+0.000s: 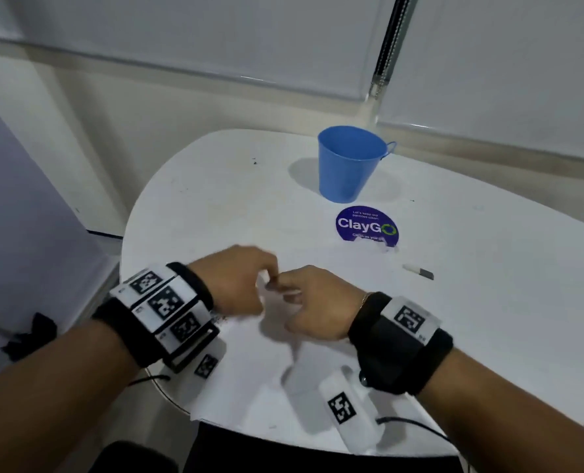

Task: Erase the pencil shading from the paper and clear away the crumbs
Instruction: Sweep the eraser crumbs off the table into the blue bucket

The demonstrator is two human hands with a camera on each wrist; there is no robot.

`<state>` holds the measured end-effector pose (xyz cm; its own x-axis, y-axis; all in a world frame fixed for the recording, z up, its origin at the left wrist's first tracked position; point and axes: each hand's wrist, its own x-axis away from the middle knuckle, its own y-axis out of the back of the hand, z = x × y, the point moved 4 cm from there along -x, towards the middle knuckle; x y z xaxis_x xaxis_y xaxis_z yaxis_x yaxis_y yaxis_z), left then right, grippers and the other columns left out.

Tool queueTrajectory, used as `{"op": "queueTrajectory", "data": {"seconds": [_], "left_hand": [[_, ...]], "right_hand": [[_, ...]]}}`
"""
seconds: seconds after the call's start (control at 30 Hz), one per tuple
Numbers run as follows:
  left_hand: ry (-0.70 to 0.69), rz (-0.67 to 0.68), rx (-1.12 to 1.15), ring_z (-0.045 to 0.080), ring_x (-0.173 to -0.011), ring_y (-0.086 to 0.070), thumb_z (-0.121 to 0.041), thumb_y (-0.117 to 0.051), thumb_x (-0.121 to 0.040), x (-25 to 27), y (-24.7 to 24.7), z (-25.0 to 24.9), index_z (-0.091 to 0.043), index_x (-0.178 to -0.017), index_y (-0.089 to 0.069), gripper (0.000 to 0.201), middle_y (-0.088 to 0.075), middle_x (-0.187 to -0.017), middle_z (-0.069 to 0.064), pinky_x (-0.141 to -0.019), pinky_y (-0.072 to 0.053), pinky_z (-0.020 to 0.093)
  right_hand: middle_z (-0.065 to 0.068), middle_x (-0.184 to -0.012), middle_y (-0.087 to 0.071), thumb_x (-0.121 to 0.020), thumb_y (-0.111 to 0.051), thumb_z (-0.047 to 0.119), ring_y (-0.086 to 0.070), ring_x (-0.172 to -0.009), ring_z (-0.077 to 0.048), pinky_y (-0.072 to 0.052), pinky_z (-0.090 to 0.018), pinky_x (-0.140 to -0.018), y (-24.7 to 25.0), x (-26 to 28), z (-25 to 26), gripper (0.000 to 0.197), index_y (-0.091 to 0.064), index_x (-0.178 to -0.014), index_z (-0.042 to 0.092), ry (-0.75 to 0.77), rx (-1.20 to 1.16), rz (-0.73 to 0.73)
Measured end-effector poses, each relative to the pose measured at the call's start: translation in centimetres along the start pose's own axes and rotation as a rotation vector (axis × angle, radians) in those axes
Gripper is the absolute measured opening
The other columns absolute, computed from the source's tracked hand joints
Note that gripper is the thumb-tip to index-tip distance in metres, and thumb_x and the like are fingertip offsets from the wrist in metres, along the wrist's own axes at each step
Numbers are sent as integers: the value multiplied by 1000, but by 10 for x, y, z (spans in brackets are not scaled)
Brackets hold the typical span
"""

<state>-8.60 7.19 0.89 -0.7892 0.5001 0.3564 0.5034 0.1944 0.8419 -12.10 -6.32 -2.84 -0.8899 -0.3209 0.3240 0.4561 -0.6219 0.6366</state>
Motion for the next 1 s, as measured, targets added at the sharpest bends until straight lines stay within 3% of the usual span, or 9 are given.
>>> {"op": "queueTrajectory", "data": {"seconds": [0.1, 0.23, 0.37, 0.47, 0.57, 0.7, 0.8, 0.9, 1.0], "left_hand": [[-37, 42, 71, -7, -116, -57, -21, -74, -84, -1, -4, 3, -45, -150, -36, 79, -52, -146, -10, -90, -45, 14], [-64, -216, 266, 4, -133, -49, -31, -76, -88, -14, 19, -5, -42, -145, -47, 65, -53, -145, -14, -101, -38, 17], [-52, -344, 387, 6, -122, -55, -29, -75, -89, -28, 32, -14, -34, -139, -55, 54, -59, -134, -11, -103, -44, 24], [-37, -379, 391, 7, -119, -56, -28, -74, -90, -36, 36, -12, -33, -138, -56, 51, -59, -133, -10, -102, -46, 26], [-18, -387, 351, 10, -121, -56, -28, -73, -91, -42, 34, -7, -33, -140, -54, 53, -58, -135, -8, -103, -46, 28], [-32, -486, 294, 15, -141, -39, -30, -75, -89, -46, 44, 4, -37, -155, -32, 80, -41, -155, -2, -112, -31, 23], [-71, -584, 343, 14, -153, -16, -35, -83, -80, -34, 53, 20, -45, -158, -15, 104, -17, -167, 3, -111, -17, 20], [-82, -675, 386, 13, -142, -37, -36, -89, -73, -4, 56, 39, -40, -147, -42, 88, -38, -154, -4, -106, -29, 14], [-56, -791, 383, 9, -111, -55, -40, -92, -67, 35, 56, 64, -32, -108, -61, 52, -59, -117, -12, -97, -46, 29]], "right_hand": [[6, -129, -63, -80, -74, 27, -63, -110, -11, -50, -33, -100, 53, -17, -15, 54, -61, -132, 28, -47, 20, -129], [-4, -150, -45, -92, -64, 34, -48, -131, -28, -39, -35, -110, 166, -56, -34, 60, -42, -147, 25, -207, 159, -591], [-10, -157, -33, -93, -58, 39, -53, -125, -39, -46, -45, -104, 202, -107, -67, 80, -13, -157, 25, -399, 307, -503], [-19, -126, -60, -92, -60, 38, -63, -101, -38, -50, -41, -88, 196, -127, -73, 62, -40, -142, 9, -453, 395, -448], [-15, -101, -62, -95, -57, 34, -57, -85, -35, -44, -36, -72, 189, -125, -62, 35, -57, -114, 4, -379, 455, -530], [-9, -96, -57, -96, -55, 33, -57, -93, -34, -37, -32, -72, 167, -98, -9, 23, -56, -91, 11, -134, 447, -548], [3, -76, -48, -92, -61, 35, -51, -80, -26, -36, -31, -70, 127, -57, 47, 33, -44, -68, 22, 50, 466, -429], [6, -67, -47, -90, -63, 38, -50, -71, -21, -36, -33, -62, 89, -24, 83, 38, -40, -63, 25, 164, 485, -397], [2, -65, -52, -89, -64, 40, -50, -66, -21, -34, -33, -55, 60, -13, 105, 39, -40, -65, 21, 216, 423, -387]]}}
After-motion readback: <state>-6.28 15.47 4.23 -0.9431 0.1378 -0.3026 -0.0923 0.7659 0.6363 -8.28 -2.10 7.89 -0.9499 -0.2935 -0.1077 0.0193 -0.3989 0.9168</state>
